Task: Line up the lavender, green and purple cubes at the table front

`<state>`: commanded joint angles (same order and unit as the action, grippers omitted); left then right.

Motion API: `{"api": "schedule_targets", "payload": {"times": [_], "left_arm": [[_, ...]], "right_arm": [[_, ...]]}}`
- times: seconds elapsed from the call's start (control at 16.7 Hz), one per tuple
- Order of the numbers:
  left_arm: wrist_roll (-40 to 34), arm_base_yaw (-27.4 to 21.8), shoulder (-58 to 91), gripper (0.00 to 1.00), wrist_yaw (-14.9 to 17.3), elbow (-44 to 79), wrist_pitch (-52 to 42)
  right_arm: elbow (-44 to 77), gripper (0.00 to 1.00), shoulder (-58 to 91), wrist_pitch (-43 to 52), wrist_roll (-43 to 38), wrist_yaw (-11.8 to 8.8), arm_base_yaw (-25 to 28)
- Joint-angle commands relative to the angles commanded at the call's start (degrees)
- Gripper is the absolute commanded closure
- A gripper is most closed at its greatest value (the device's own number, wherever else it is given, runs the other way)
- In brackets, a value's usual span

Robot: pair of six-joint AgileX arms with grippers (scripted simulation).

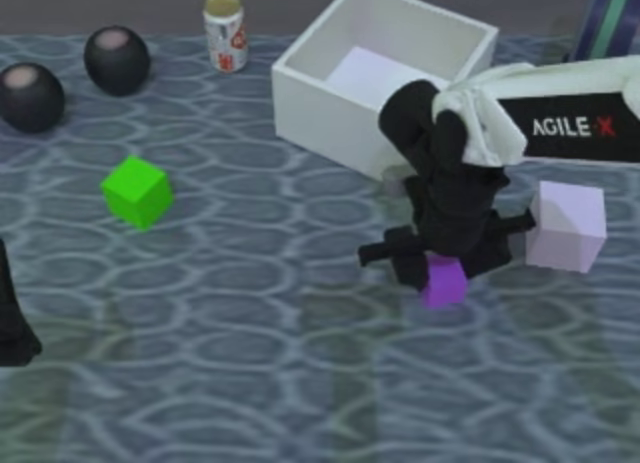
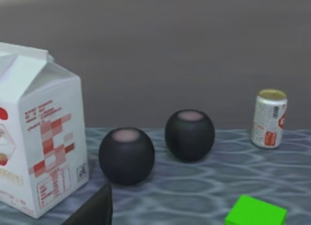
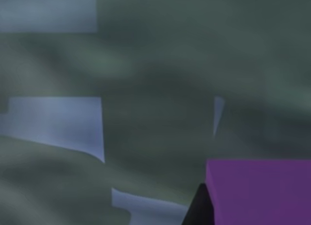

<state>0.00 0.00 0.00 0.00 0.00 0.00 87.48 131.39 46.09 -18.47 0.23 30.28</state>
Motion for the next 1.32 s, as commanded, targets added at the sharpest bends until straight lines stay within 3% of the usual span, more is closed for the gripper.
{"api": "schedule_targets", "payload": {"times": [0.42, 0.84, 1.32], "left_arm": [[0.00, 0.00, 0.00, 0.00, 0.00, 0.00, 0.00], [0.00, 0.00, 0.00, 0.00, 0.00, 0.00, 0.00], [0.00, 0.00, 0.00, 0.00, 0.00, 0.00, 0.00]], "right_arm": [[1.35, 1.00, -2.42, 1.82, 0.34, 0.62, -0.05], [8.11, 1.00, -7.54, 13.89, 0.43, 0.53, 0.34], [3.99, 1.00, -11.25, 13.28, -3.86, 0.61, 1.94]]}}
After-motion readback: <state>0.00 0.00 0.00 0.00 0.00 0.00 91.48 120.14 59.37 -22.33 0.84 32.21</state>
